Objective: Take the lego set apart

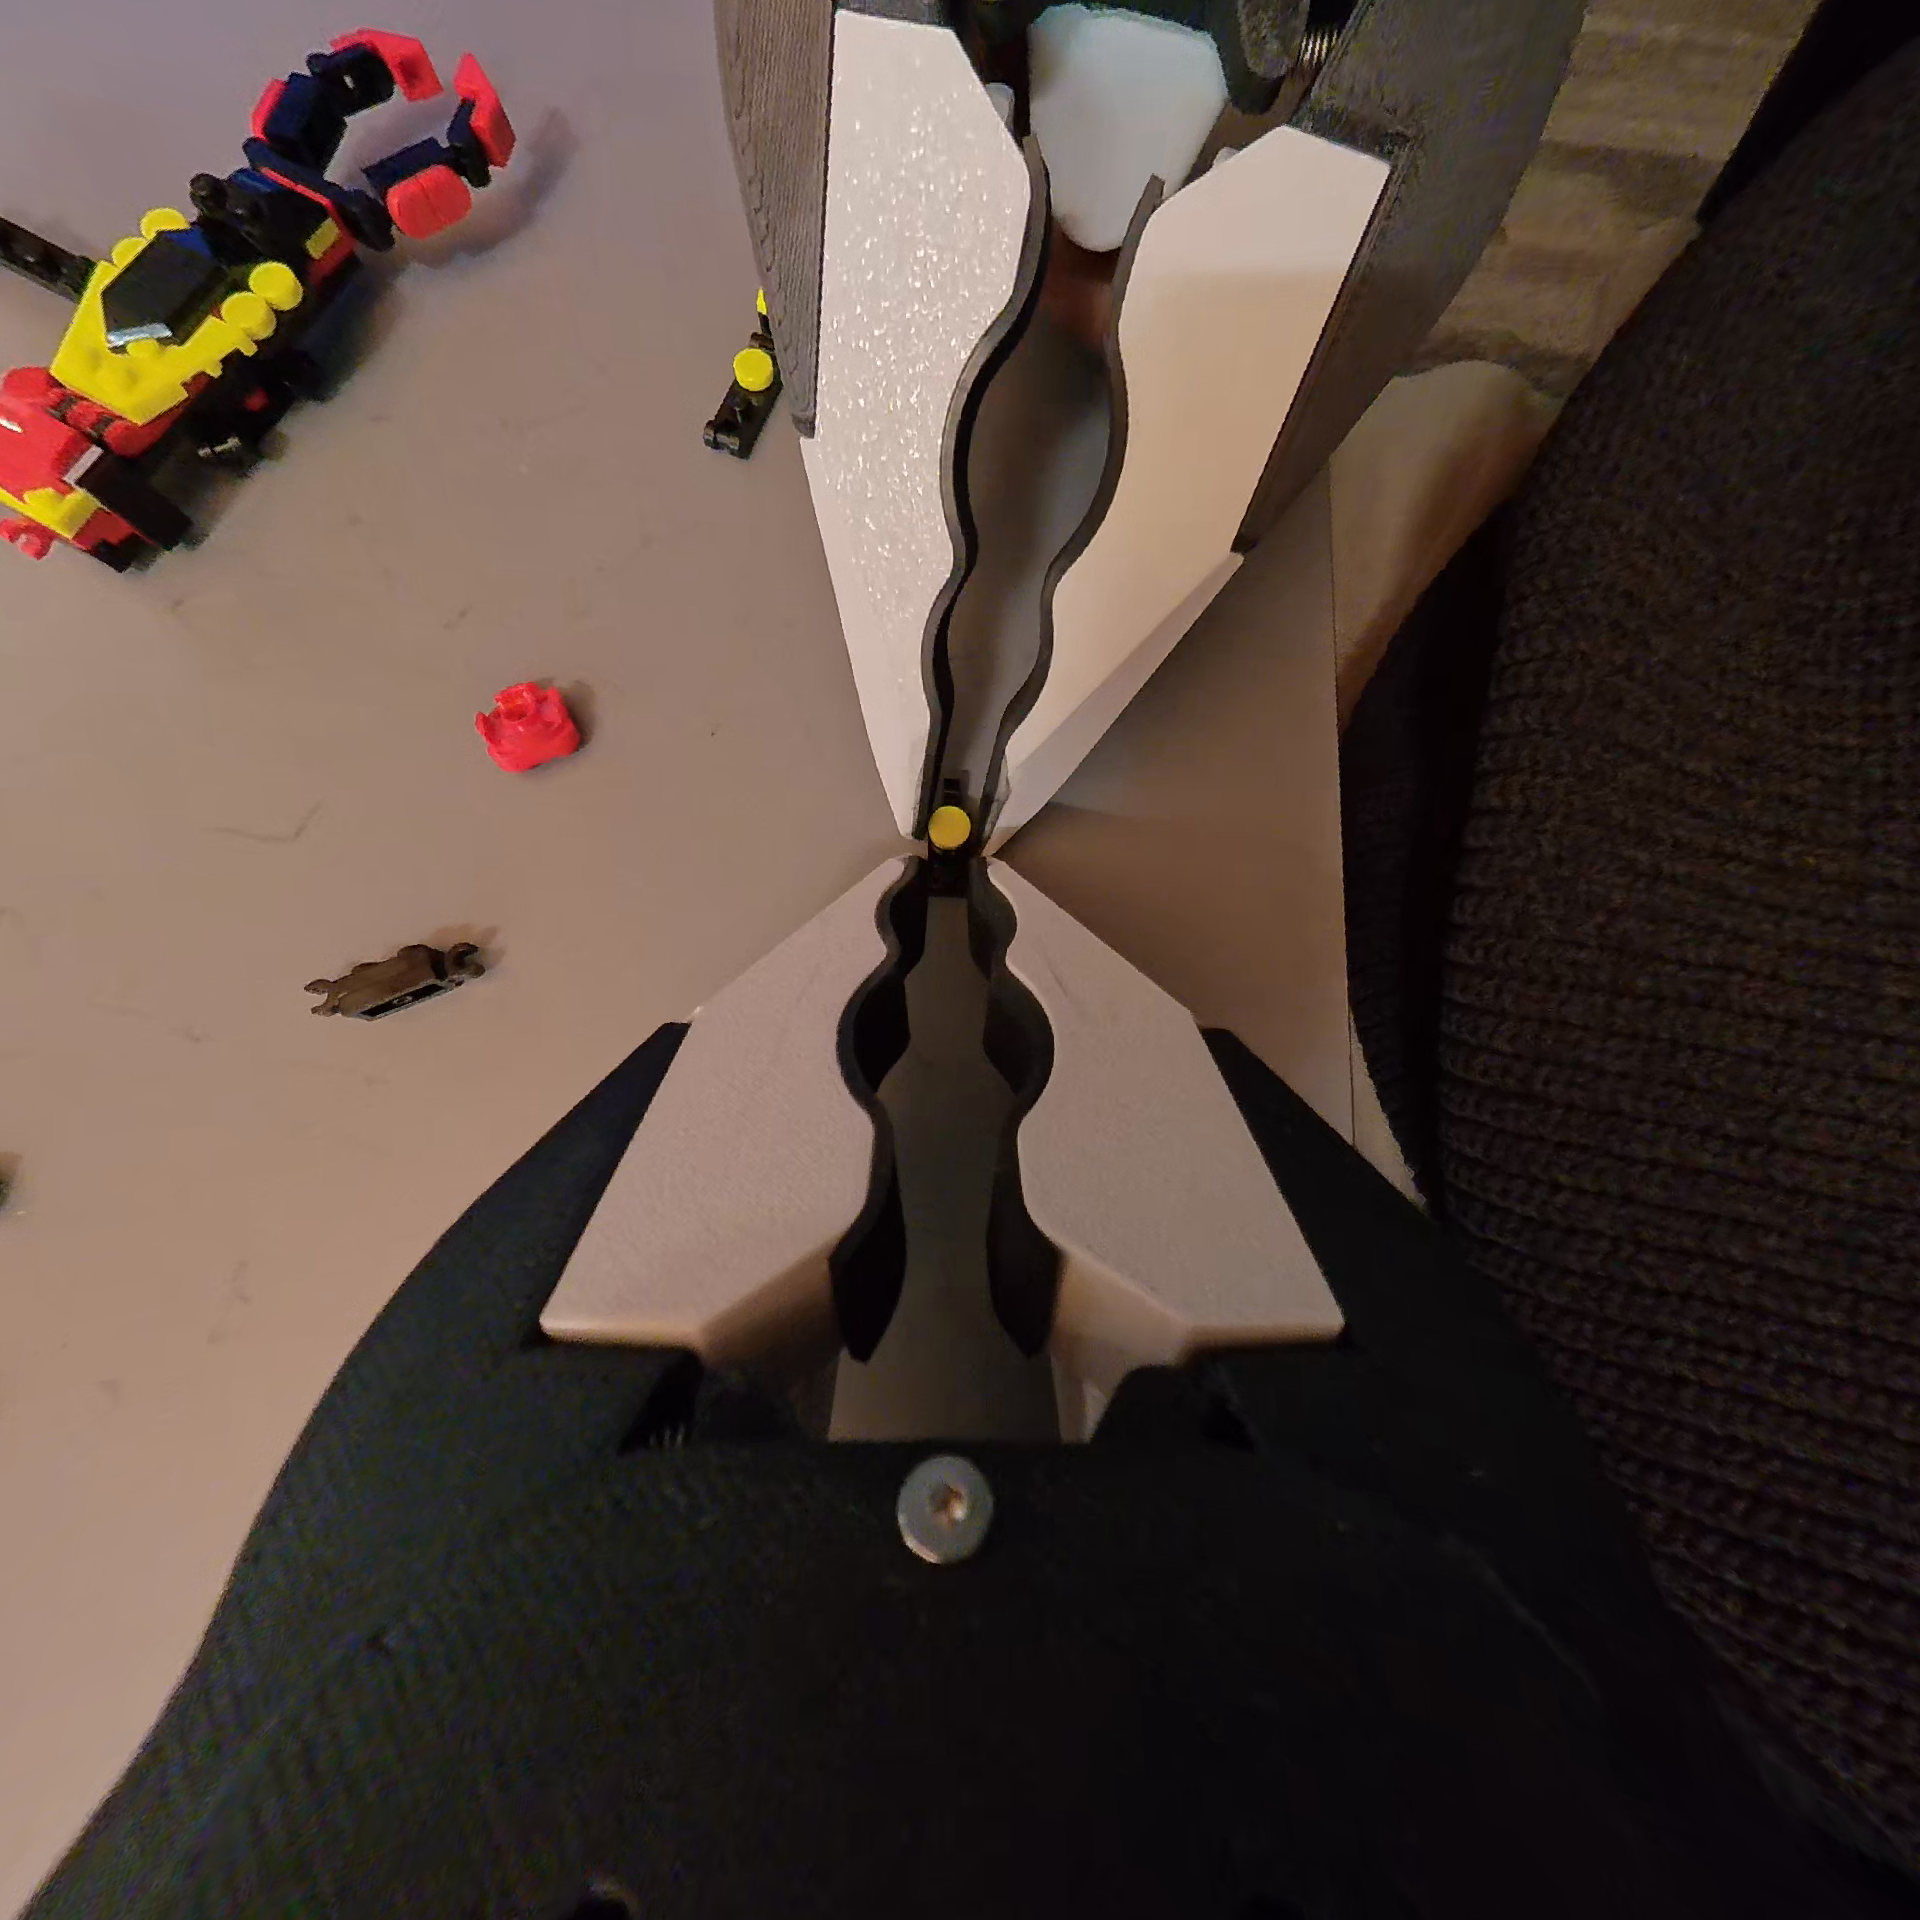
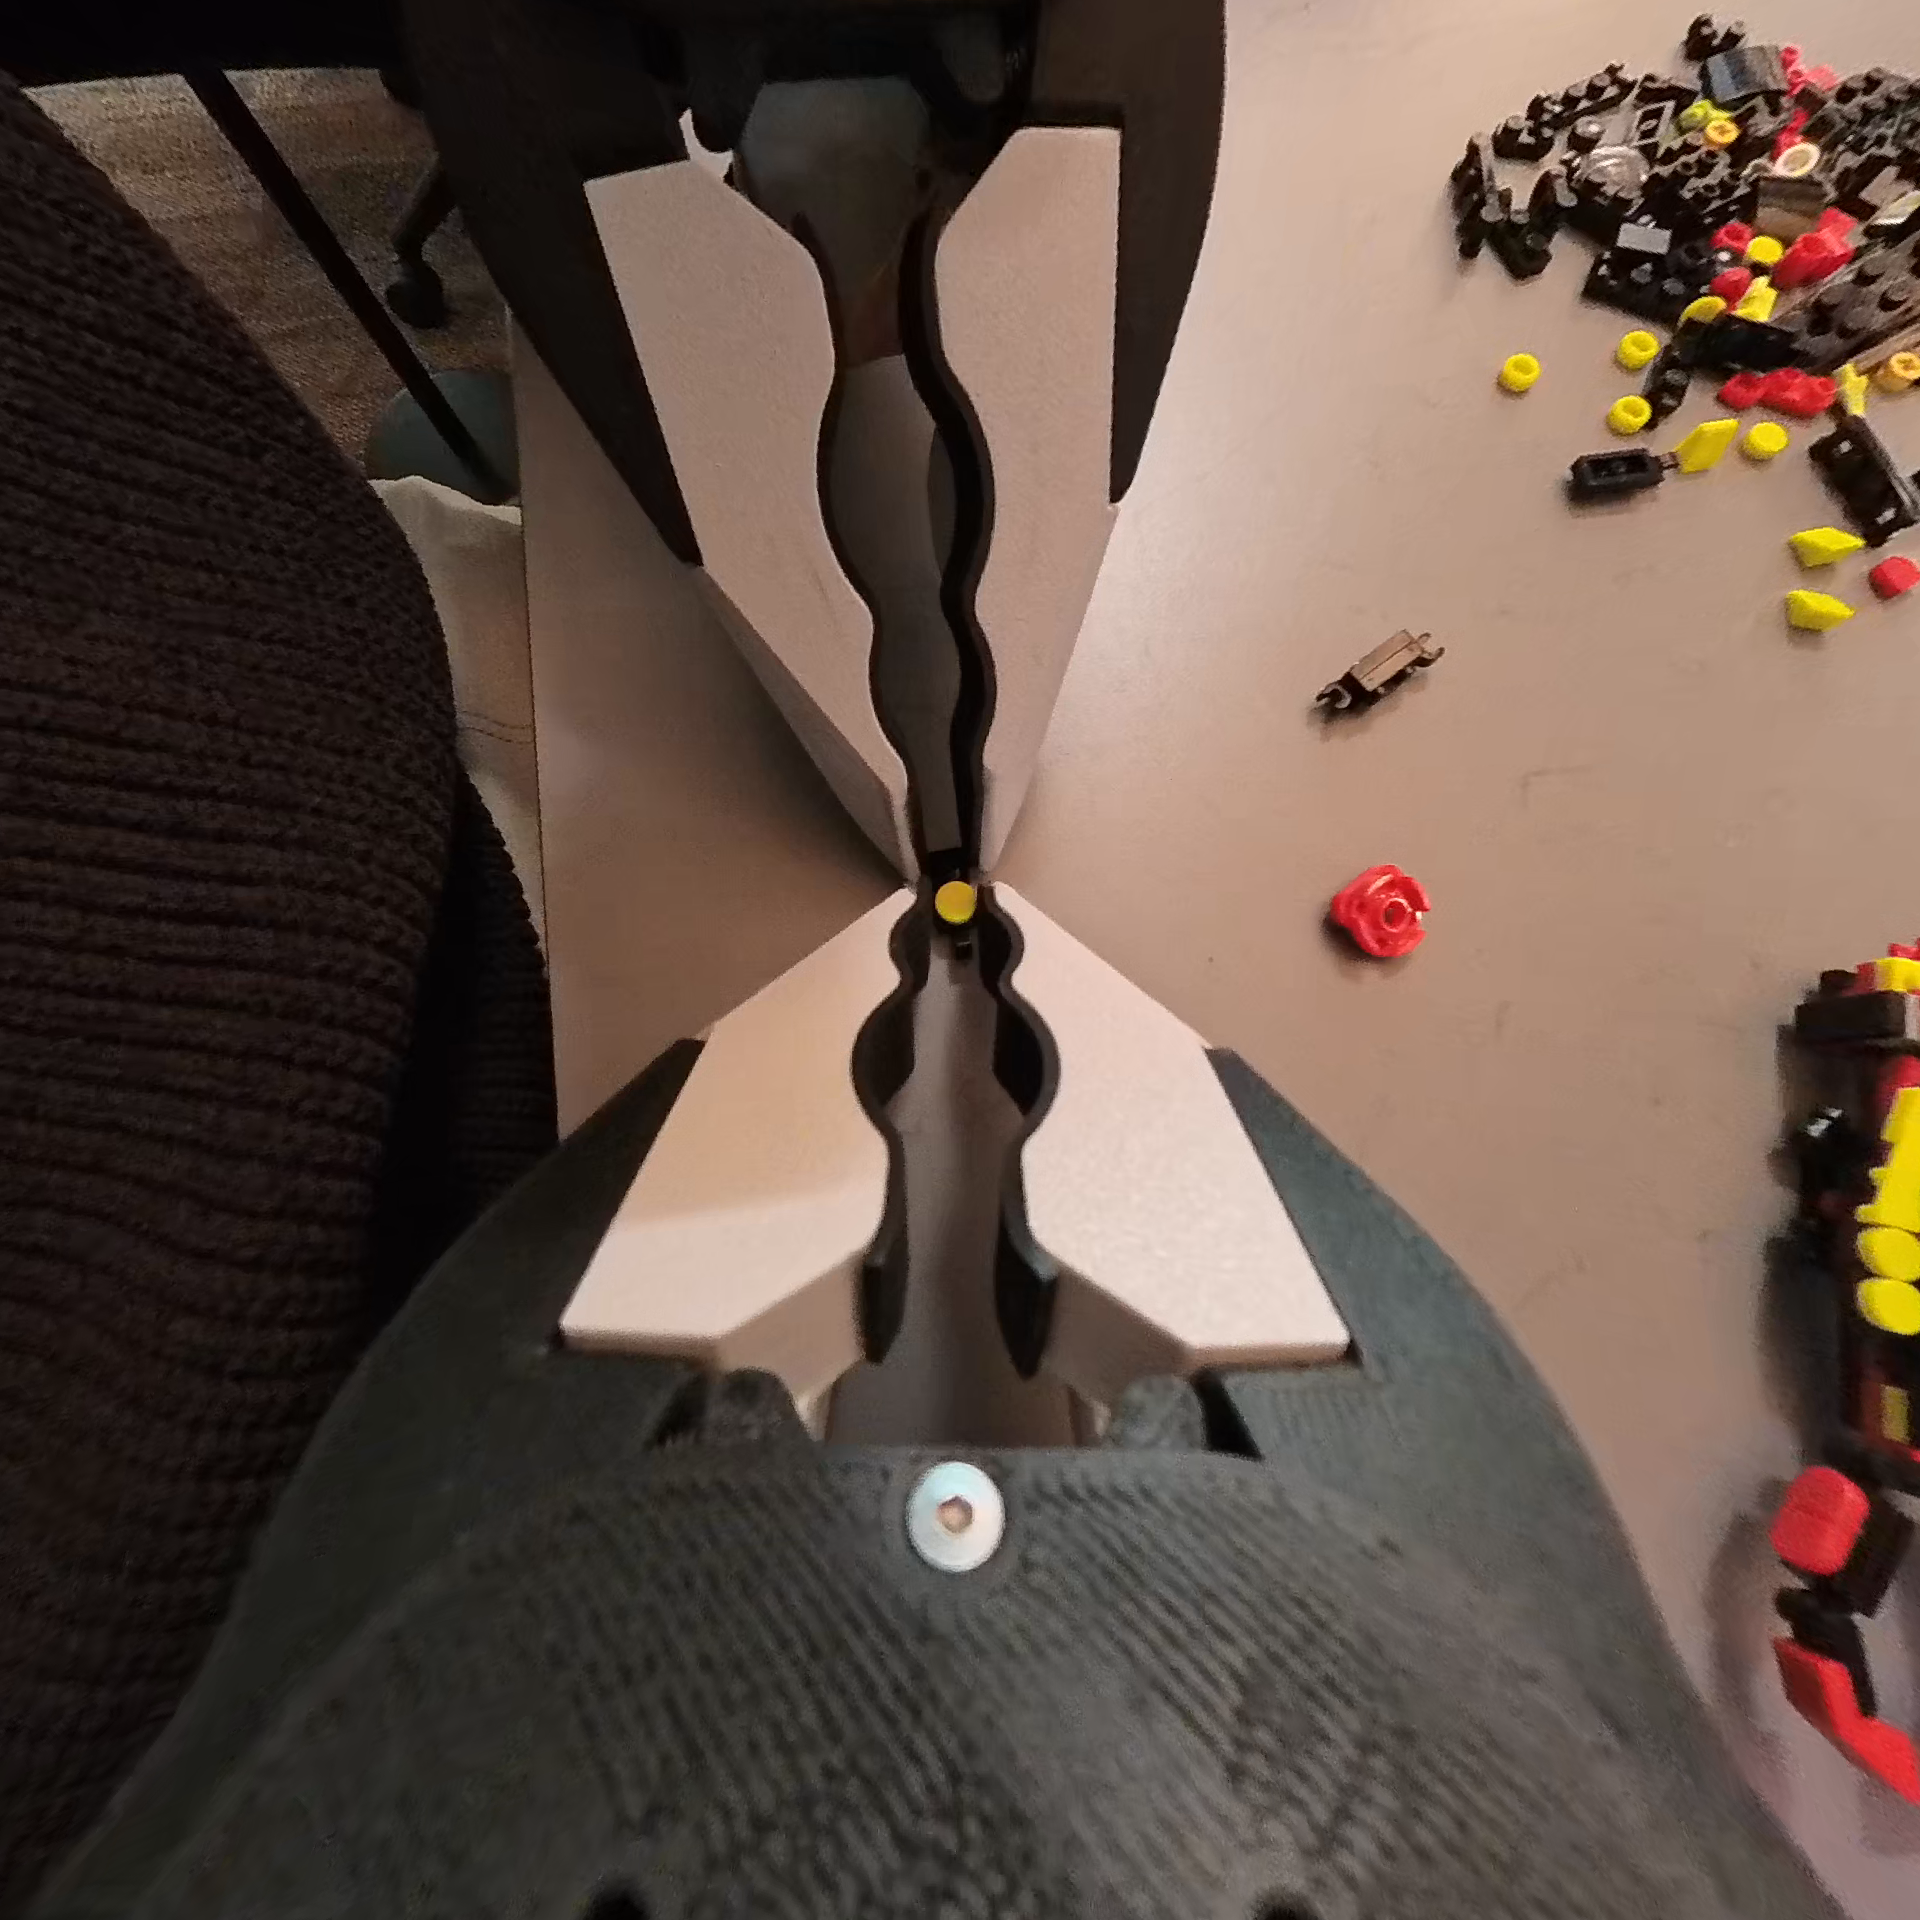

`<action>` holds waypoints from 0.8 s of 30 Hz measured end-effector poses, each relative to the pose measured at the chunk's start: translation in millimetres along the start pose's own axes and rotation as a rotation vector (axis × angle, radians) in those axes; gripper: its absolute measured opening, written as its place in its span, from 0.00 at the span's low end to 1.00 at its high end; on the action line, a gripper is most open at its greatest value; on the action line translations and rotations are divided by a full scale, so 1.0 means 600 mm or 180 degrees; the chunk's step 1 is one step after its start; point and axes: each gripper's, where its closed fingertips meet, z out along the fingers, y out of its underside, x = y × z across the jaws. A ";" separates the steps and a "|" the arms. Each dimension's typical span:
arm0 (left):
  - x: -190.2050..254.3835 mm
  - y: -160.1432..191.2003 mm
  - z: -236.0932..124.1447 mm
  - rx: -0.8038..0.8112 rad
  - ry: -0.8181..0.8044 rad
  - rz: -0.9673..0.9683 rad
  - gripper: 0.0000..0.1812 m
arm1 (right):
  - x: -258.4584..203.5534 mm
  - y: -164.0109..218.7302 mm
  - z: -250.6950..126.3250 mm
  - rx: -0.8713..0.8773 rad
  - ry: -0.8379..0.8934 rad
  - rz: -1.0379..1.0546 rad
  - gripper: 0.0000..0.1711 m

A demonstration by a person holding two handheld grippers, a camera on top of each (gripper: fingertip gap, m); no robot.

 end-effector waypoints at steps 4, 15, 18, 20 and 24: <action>0.000 0.000 0.000 0.0002 0.0001 0.0017 0.05 | -0.001 0.000 0.000 0.0028 -0.0017 -0.0003 0.04; 0.002 0.000 0.001 -0.0003 0.0016 0.0043 0.05 | -0.006 0.000 0.002 0.0064 -0.0080 0.0250 0.06; 0.003 0.001 0.001 -0.0005 0.0019 0.0056 0.05 | -0.008 0.000 0.002 0.0018 -0.0028 0.0084 0.07; 0.003 0.001 0.001 0.0001 0.0030 0.0051 0.05 | -0.009 -0.001 0.002 0.0100 -0.0003 -0.0009 0.07; 0.007 0.002 -0.001 0.0018 0.0092 0.0095 0.05 | -0.014 -0.002 0.003 0.0119 -0.0065 -0.0061 0.07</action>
